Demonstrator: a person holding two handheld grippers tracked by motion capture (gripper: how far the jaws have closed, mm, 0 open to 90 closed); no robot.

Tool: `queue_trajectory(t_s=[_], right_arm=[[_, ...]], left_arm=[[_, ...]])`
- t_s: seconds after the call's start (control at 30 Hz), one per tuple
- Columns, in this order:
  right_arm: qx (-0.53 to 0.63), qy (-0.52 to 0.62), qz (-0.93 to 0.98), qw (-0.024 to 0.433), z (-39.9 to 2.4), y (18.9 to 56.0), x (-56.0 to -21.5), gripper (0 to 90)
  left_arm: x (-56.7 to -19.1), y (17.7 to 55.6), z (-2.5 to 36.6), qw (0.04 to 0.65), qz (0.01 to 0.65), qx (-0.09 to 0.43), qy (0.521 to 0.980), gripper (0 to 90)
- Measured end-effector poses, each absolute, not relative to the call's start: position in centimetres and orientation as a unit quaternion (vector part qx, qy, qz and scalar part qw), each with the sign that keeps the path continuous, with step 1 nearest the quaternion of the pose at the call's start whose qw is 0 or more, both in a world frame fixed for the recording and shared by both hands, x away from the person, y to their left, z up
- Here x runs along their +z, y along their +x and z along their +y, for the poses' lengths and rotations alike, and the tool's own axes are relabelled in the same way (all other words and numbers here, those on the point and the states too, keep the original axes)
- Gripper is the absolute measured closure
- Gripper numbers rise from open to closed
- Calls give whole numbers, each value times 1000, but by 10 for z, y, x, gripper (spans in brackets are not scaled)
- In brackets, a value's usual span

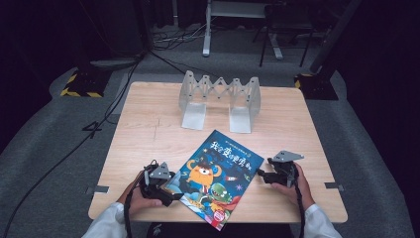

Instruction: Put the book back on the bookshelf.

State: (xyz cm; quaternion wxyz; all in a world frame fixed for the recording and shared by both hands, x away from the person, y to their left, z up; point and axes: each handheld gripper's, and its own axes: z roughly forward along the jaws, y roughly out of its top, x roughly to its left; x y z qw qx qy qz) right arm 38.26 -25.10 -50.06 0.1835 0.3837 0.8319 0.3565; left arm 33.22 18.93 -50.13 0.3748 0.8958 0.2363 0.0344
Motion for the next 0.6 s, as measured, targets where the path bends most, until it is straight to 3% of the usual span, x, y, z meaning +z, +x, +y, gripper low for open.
queue_trajectory(t_s=[0.13,0.27,0.43,0.6], right_arm=[[353,390,828,194,-244,382,-500,380],[363,366,840,168,-241,371,-501,361],[365,314,865,139,-228,347,-499,361],[362,307,869,140,-224,350,-499,329]], left_arm=[[-502,324,193,377,238,38,894,162],[-503,314,194,371,237,55,896,164],[-503,308,193,380,231,37,895,170],[-503,306,192,385,234,26,893,172]])
